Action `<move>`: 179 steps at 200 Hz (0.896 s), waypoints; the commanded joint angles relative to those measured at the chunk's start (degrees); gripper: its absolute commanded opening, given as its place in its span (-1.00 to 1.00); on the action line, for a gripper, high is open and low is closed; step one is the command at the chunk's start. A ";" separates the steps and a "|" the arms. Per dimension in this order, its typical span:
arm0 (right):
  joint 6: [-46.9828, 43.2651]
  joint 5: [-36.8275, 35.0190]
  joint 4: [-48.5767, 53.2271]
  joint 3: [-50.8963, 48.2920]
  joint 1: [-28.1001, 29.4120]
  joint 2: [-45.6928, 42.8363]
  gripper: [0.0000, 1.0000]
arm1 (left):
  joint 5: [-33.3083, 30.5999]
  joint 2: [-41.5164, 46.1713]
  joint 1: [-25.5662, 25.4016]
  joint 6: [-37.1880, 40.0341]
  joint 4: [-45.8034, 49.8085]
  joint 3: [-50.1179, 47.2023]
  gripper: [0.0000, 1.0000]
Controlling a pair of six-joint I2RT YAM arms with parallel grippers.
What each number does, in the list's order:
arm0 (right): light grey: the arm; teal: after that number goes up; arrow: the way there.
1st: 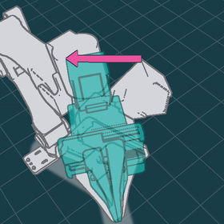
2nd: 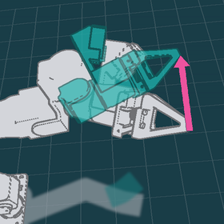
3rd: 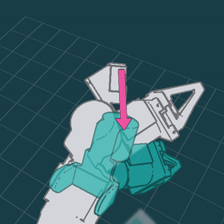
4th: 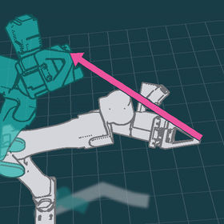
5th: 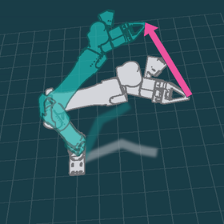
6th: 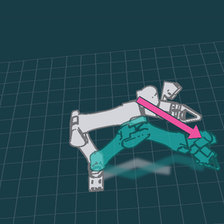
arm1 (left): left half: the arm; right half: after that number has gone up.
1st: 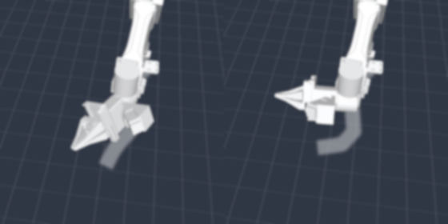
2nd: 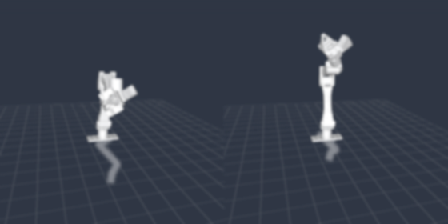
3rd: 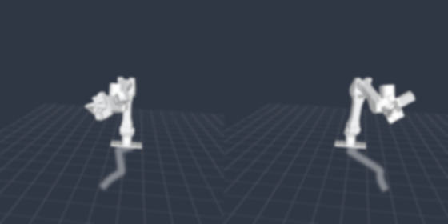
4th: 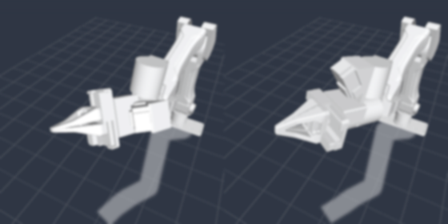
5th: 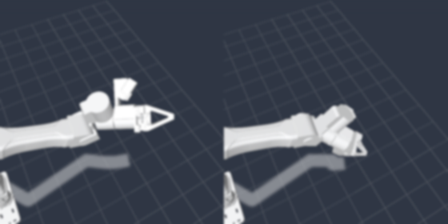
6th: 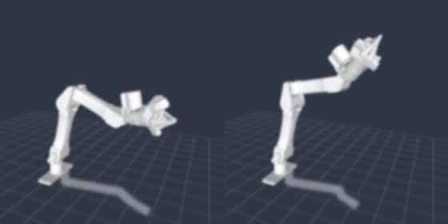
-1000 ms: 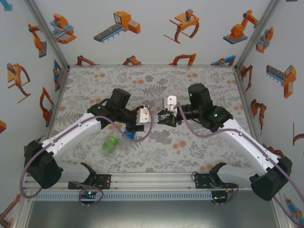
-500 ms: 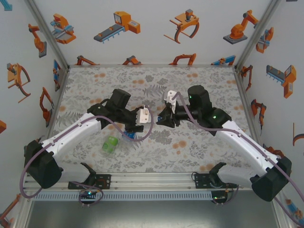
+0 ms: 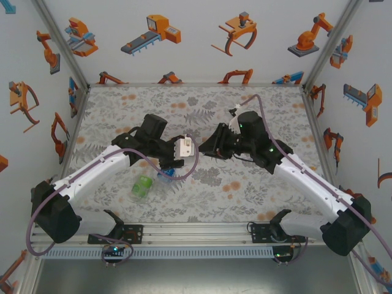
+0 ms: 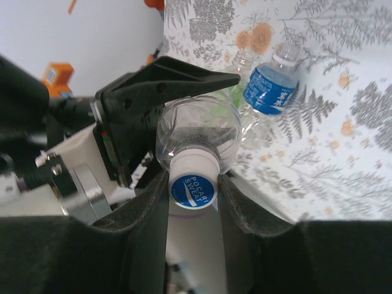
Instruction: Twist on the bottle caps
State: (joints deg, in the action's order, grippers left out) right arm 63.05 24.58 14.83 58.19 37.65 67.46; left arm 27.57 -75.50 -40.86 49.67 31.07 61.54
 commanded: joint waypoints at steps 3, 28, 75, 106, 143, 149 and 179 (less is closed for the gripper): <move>12.66 -5.20 -1.81 0.10 -0.12 1.43 -1.00 | 6.53 1.17 -1.46 1.22 -2.40 1.21 -1.00; 9.81 -5.33 -1.56 1.50 -0.14 1.66 -1.00 | 6.53 1.12 -1.45 1.20 -2.33 1.34 -1.00; -8.76 -3.04 -0.84 4.33 -0.79 1.04 -0.19 | 6.60 1.11 -1.42 1.29 -2.22 1.32 -1.00; -25.14 1.32 -0.62 5.73 -1.00 0.45 -0.05 | 6.62 1.04 -1.43 1.74 -1.82 1.23 -1.00; -48.87 6.80 1.90 8.26 -1.00 -1.99 -0.02 | 6.74 0.93 -1.42 1.82 -1.54 1.43 -1.00; -53.36 7.93 2.56 8.34 -1.00 -2.43 -0.01 | 6.79 0.91 -1.45 1.88 -1.49 1.43 -1.00; -71.86 12.89 4.80 7.44 -1.00 -4.48 0.00 | 7.11 0.97 -1.50 2.37 -1.32 1.31 -1.00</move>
State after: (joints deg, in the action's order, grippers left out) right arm 12.75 31.55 17.30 64.25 36.82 65.30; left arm 32.25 -75.48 -42.24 50.30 29.34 61.54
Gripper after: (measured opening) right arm 0.494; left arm 0.519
